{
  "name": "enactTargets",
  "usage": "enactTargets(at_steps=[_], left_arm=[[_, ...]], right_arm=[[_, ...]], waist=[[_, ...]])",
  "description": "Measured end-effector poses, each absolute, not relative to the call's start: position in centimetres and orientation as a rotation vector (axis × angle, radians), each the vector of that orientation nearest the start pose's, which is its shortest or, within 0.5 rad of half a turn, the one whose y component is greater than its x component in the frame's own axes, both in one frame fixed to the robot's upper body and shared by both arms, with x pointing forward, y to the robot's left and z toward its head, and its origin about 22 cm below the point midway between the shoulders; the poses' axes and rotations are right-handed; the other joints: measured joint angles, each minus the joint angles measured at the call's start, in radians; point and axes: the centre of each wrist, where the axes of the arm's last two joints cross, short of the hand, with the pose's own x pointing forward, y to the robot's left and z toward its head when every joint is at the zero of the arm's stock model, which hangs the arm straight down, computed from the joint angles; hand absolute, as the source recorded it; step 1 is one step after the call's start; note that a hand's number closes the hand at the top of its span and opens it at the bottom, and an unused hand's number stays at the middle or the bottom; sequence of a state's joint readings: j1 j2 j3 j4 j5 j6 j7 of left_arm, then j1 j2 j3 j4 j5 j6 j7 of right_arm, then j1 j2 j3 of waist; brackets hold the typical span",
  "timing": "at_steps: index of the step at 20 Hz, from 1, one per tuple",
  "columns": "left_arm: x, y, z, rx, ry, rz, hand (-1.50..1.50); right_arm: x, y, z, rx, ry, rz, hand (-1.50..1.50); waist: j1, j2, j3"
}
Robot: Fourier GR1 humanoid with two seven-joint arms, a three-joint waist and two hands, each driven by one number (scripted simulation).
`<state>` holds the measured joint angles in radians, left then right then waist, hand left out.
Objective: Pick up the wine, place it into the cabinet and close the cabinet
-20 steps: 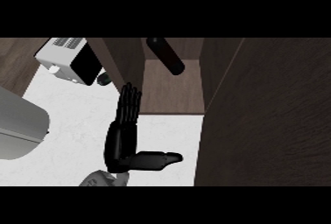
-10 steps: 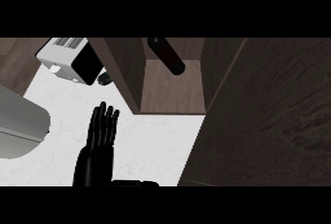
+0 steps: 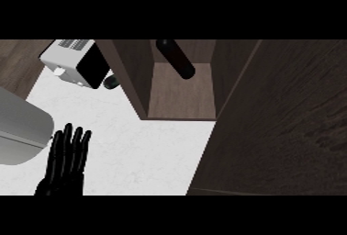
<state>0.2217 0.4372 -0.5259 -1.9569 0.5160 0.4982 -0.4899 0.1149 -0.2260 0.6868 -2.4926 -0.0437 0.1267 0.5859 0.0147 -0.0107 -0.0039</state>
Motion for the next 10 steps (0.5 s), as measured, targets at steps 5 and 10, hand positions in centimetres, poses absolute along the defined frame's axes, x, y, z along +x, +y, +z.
enactTargets(at_steps=[5, 10], left_arm=[[14.6, 22.9, 4.6, -0.138, -1.922, 0.202, -1.50], [14.2, 25.6, 4.8, -0.138, -1.916, 0.203, -1.50]], right_arm=[[11.3, -13.6, 17.5, 0.563, -1.612, 0.702, 1.50], [11.5, -11.2, 18.1, 0.614, -1.619, 0.708, 1.50]], waist=[[0.009, 0.000, -0.001], [0.016, 0.000, -0.002]])
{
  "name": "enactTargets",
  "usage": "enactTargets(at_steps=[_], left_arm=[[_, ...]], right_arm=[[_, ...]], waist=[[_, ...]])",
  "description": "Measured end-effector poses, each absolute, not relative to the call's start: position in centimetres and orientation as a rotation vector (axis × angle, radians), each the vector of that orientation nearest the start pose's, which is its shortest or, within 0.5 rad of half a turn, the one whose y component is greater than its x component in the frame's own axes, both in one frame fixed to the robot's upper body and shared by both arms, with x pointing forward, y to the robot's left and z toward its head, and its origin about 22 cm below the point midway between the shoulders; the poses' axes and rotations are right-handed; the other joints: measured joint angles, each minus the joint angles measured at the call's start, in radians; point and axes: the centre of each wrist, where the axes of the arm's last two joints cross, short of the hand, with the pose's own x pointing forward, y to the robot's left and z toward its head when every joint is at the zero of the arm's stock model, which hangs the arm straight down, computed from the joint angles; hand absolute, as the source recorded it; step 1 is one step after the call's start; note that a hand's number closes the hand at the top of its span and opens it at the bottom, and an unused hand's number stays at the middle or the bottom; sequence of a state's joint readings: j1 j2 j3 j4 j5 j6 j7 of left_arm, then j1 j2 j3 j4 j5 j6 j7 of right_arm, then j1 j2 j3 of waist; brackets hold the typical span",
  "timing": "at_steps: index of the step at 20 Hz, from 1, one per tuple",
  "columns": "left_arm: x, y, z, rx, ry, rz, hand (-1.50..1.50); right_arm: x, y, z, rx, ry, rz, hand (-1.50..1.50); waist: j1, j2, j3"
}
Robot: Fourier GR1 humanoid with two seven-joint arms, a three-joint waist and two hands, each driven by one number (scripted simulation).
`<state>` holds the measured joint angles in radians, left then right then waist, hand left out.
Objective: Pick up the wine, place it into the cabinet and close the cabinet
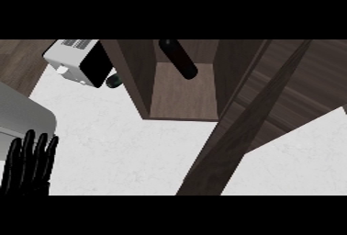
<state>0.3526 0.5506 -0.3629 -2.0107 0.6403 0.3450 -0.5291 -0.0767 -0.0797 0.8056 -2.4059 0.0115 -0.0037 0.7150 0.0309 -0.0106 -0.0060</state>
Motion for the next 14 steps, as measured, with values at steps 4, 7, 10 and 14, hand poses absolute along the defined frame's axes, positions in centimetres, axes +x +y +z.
enactTargets(at_steps=[4, 7, 10, 14], left_arm=[[14.1, 27.7, 5.6, -0.150, -1.918, 0.205, -1.50], [13.5, 29.0, 5.8, -0.164, -1.921, 0.196, -1.50], [13.3, 30.2, 6.0, -0.177, -1.924, 0.184, -1.50], [13.6, 31.9, 6.5, -0.186, -1.941, 0.164, -1.50]], right_arm=[[11.8, -9.8, 18.6, 0.624, -1.637, 0.706, 1.50], [12.2, -9.1, 19.1, 0.633, -1.660, 0.704, 1.50], [13.0, -8.1, 19.8, 0.644, -1.674, 0.700, 1.50], [15.4, -4.6, 20.7, 0.658, -1.675, 0.699, 1.50]], waist=[[0.010, 0.002, 0.000], [0.022, 0.004, 0.000], [0.027, 0.006, 0.000], [0.036, 0.010, 0.001]])
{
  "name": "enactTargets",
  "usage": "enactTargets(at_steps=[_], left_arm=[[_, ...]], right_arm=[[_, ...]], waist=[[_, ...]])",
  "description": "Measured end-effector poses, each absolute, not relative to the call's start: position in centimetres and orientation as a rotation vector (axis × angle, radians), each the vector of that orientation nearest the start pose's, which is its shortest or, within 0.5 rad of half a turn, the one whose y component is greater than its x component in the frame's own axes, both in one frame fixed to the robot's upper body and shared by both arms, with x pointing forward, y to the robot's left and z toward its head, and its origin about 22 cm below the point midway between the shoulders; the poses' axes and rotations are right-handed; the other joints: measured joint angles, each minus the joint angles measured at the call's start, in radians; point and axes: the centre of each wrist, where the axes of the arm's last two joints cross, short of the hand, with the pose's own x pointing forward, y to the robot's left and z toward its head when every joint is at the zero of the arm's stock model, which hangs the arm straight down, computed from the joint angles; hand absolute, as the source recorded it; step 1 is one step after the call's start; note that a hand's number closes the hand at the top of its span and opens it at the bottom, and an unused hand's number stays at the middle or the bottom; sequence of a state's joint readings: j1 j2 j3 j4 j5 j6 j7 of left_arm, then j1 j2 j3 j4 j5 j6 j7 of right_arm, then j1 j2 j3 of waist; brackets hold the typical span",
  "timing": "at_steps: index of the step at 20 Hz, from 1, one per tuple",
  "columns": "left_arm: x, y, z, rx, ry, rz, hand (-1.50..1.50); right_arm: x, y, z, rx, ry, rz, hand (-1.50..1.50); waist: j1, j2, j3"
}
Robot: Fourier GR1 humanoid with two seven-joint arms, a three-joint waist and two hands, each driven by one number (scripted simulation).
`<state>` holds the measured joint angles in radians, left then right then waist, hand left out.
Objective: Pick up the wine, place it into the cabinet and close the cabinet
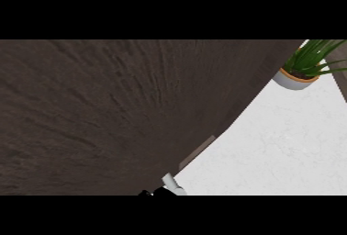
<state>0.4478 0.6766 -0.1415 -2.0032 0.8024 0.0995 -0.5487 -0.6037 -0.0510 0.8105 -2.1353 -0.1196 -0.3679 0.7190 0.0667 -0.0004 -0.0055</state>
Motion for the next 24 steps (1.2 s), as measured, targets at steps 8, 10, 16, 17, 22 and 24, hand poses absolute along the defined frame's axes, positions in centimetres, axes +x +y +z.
enactTargets(at_steps=[8, 10, 16, 17, 22, 24], left_arm=[[13.8, 34.8, 7.8, -0.207, -1.955, 0.169, -1.50], [13.8, 35.1, 8.0, -0.213, -1.958, 0.166, -1.50], [14.2, 36.4, 9.2, -0.228, -1.966, 0.157, -1.50], [14.3, 36.4, 9.3, -0.231, -1.968, 0.154, -1.50], [14.5, 37.3, 10.1, -0.219, -1.975, 0.156, -1.50], [14.8, 37.7, 10.5, -0.212, -1.978, 0.155, -1.50]], right_arm=[[21.8, 1.3, 24.1, 0.603, -1.669, 0.708, 1.50], [23.6, 2.5, 24.9, 0.587, -1.670, 0.706, 1.50], [27.9, 4.5, 26.2, 0.642, -1.564, 0.761, 1.50], [28.1, 4.7, 26.4, 0.674, -1.511, 0.798, 1.50], [31.3, 4.8, 26.0, 0.795, -1.305, 0.897, 1.50], [33.0, 4.7, 25.5, 0.816, -1.280, 0.862, 1.50]], waist=[[0.016, 0.006, 0.002], [0.020, 0.008, 0.002], [0.024, 0.016, 0.003], [0.027, 0.017, 0.003], [0.019, 0.018, 0.003], [0.013, 0.017, 0.003]])
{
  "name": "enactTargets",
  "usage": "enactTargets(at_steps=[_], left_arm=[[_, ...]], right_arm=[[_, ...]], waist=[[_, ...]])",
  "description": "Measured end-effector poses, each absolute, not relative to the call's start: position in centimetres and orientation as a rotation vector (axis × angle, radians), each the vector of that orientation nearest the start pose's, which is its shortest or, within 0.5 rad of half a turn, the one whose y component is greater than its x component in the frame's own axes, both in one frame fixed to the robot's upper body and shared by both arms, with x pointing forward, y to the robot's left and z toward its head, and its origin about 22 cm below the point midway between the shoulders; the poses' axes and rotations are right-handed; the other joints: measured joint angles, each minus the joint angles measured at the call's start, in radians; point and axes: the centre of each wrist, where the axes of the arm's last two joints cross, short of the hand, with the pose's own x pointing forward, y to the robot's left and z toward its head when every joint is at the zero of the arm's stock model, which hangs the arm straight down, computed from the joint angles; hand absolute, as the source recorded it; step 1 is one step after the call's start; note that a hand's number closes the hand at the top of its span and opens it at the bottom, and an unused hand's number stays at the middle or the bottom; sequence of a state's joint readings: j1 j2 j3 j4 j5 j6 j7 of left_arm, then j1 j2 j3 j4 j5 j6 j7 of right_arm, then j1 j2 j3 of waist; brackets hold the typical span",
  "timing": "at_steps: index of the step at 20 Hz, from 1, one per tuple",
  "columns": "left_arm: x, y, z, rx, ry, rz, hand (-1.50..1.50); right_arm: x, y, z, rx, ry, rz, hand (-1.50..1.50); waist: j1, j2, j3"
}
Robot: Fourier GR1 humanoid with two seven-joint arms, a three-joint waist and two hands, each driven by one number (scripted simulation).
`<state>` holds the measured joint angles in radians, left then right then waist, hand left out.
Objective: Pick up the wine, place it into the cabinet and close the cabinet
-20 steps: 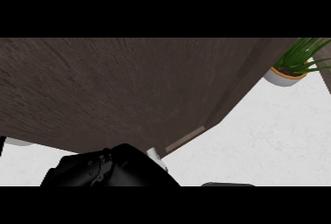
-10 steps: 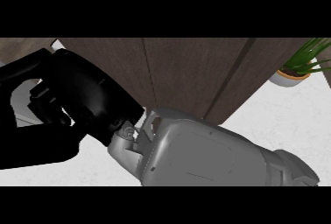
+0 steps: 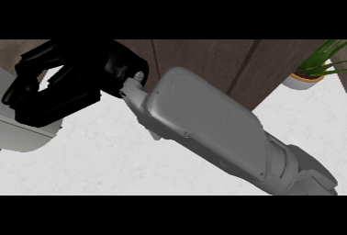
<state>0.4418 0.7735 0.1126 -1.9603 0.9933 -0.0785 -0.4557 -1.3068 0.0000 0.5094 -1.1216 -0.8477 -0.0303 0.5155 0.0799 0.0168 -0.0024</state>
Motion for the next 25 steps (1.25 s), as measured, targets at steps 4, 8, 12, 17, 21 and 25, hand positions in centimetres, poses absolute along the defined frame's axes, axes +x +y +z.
enactTargets(at_steps=[4, 8, 12, 17, 21, 25], left_arm=[[14.9, 38.3, 10.6, -0.198, -1.983, 0.163, -1.50], [14.7, 38.7, 10.9, -0.181, -1.984, 0.175, -1.50], [15.0, 38.9, 11.4, -0.186, -1.982, 0.157, -1.50], [15.2, 38.3, 11.7, -0.240, -1.976, 0.147, -1.50], [15.3, 37.9, 12.0, -0.272, -1.976, 0.147, -1.50], [15.5, 37.1, 11.8, -0.312, -1.958, 0.149, -1.50]], right_arm=[[35.8, 4.5, 24.7, 0.770, -1.362, 0.786, 1.50], [37.1, 4.1, 23.8, 0.753, -1.414, 0.778, 1.50], [37.6, 3.8, 22.9, 0.774, -1.450, 0.774, 1.50], [38.0, 3.4, 22.2, 0.815, -1.481, 0.774, 1.50], [38.2, 3.2, 22.0, 0.856, -1.494, 0.764, 1.50], [38.2, 3.3, 21.9, 0.890, -1.511, 0.775, 1.50]], waist=[[-0.010, -0.004, 0.000], [-0.012, -0.019, -0.008], [-0.009, -0.033, -0.015], [-0.008, -0.040, -0.024], [-0.011, -0.043, -0.033], [-0.022, -0.039, -0.040]])
